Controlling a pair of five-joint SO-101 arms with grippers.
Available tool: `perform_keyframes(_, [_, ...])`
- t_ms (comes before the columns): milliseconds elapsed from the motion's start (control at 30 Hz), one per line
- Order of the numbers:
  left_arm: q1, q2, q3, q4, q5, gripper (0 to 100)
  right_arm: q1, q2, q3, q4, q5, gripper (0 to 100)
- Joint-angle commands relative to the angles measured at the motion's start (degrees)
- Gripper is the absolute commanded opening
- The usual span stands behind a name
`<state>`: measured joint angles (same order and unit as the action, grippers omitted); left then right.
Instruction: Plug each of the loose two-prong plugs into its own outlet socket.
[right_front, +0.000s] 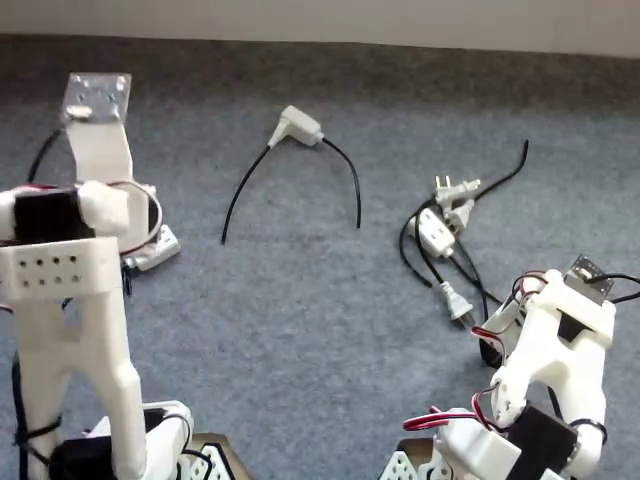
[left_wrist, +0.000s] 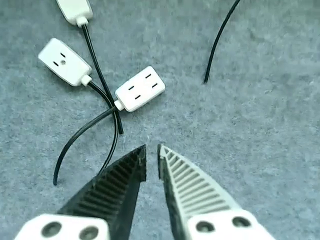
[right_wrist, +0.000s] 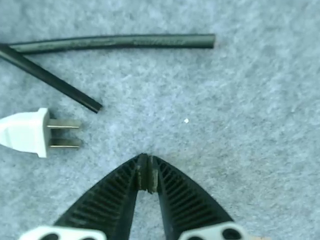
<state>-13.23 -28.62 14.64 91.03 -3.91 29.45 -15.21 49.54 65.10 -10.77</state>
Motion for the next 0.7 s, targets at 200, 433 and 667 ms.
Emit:
perform_keyframes(200, [-1.4,19.8,2.2,-10.1,-25.4,15,0.1,-2.2,0.2,0.0,0.9,0.5])
perform_keyframes(433, [-6.1,44.2,-24.0,0.9,-32.1,15,0.1,-1.8,1.4,-0.8,0.9,0.5])
perform_keyframes(667, [-6.1,57.5,-37.8,10.6,-36.0,15,0.3,-2.2,4.4,-4.2,0.9,0.5])
